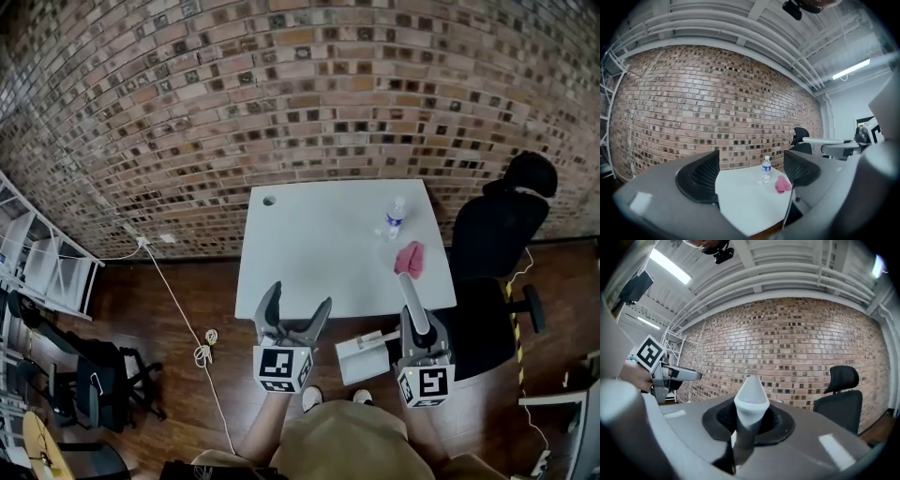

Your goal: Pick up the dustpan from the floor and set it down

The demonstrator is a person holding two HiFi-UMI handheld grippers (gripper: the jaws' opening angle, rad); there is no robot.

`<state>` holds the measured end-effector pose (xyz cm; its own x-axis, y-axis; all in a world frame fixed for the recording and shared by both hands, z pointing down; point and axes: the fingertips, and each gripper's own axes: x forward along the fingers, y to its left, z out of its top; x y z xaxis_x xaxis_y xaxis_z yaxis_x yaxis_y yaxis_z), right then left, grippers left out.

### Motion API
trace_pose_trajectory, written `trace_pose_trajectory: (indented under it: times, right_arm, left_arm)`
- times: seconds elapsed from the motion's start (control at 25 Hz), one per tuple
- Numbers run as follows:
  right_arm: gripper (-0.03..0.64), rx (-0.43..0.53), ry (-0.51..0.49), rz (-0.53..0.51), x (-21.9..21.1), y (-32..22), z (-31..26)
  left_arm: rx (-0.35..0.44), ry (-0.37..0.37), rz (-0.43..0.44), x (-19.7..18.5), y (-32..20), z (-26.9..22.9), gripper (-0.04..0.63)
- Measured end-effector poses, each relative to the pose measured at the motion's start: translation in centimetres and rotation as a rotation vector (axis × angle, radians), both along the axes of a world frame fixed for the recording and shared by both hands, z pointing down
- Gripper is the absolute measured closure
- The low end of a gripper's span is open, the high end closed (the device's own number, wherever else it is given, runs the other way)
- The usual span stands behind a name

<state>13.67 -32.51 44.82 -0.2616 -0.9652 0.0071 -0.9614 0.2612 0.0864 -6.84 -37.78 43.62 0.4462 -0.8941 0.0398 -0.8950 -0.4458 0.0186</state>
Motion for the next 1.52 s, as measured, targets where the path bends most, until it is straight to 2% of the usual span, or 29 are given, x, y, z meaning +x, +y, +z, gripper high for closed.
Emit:
trace_pose_trajectory:
  times: [0.36,0.92,1.32,1.52]
  right_arm:
    - [0.572,0.032,-0.043,0.055,0.8,0.2,-4.8]
    - [0.572,0.006,-0.021,0.069,0.7,-1.0,-4.6]
    - [0.572,-0.012,-0.021,0.068,0.8,-1.8,-4.3]
    - [0.572,-0.011,-0.024,0.058,0.9,-2.2,-4.2]
  left_arm:
    - [0.047,-0.003,-0.021,-0.4,0.7,-2.2,0.172]
    - [0.055,0.008,-0.063,-1.6,0.6,-2.3,0.186]
    - [0.033,0.007,-0.174,-3.4,0.2,-2.4,0.189]
    - [0.051,0.007,-0.236,-4.4,0.4,-2.4,0.201]
